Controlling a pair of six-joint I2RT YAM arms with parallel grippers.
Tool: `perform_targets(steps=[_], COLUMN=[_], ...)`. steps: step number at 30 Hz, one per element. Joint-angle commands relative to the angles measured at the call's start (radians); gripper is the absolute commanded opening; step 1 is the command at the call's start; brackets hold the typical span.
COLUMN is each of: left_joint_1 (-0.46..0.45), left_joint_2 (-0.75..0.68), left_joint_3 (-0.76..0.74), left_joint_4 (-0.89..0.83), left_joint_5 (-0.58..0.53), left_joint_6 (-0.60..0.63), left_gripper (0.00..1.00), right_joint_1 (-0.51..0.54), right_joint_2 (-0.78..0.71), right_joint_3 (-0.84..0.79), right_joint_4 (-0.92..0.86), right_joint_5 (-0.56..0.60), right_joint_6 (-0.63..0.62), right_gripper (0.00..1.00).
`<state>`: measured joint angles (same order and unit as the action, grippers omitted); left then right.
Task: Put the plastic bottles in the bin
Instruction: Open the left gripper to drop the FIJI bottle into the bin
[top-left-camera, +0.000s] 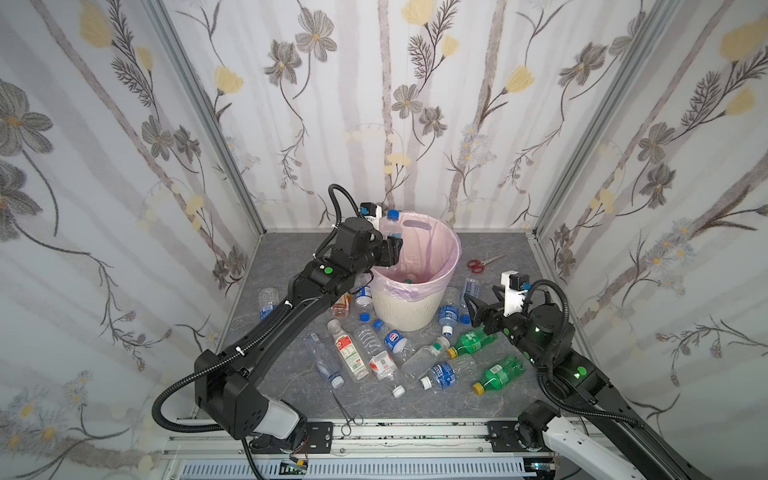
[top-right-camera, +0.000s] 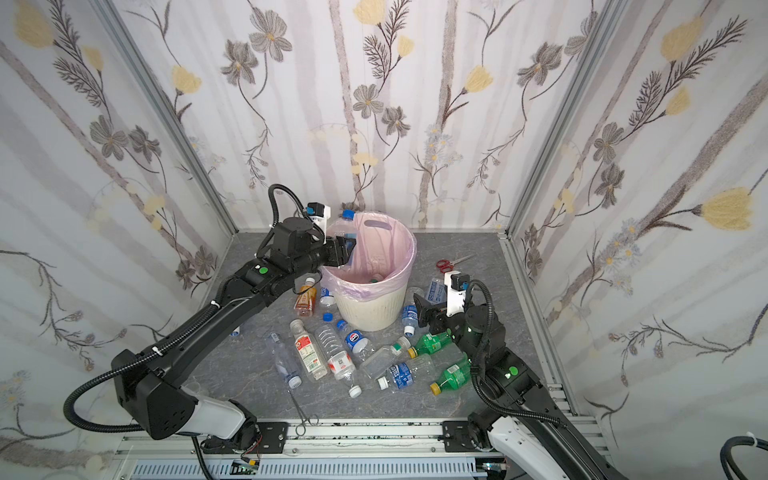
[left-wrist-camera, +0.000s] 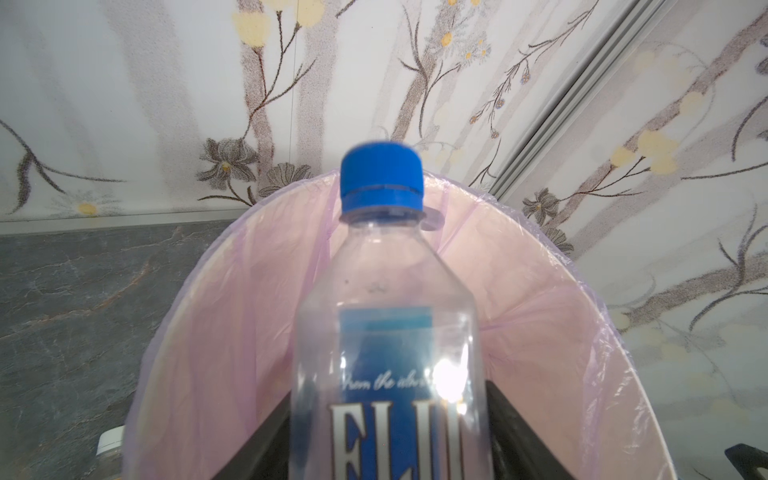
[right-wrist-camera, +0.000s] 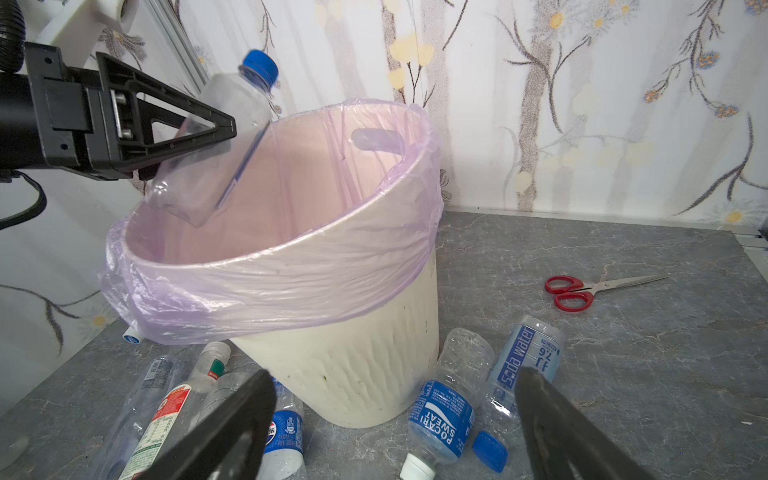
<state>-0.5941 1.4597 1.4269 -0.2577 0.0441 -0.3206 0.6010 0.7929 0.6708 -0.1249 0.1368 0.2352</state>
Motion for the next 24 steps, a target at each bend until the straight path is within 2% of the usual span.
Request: perform_targets(steps=[1, 14, 24], left_joint_1=[0.001, 0.001, 0.021], left_joint_2=[-0.007, -0.073, -0.292], left_joint_3=[0.004, -0.015, -0.183], left_joint_4=[0.039, 0.039, 0.036], left_joint_5=[-0.014, -0.026, -0.129], left_joint_6=[0.008, 0.031, 0.091], left_gripper=[0.67, 0.76, 0.91], right_joint_1=[0.0, 0.0, -0.011], right_joint_2=[0.002, 0.015, 0.05], right_joint_3=[-0.004, -0.003, -0.003], right_joint_4=[0.025, 0.024, 0.013], right_joint_5=[-0.002, 0.016, 0.099], right_joint_6=[0.008, 0.013, 0.099], right_gripper=[0.91, 0.91, 0.9])
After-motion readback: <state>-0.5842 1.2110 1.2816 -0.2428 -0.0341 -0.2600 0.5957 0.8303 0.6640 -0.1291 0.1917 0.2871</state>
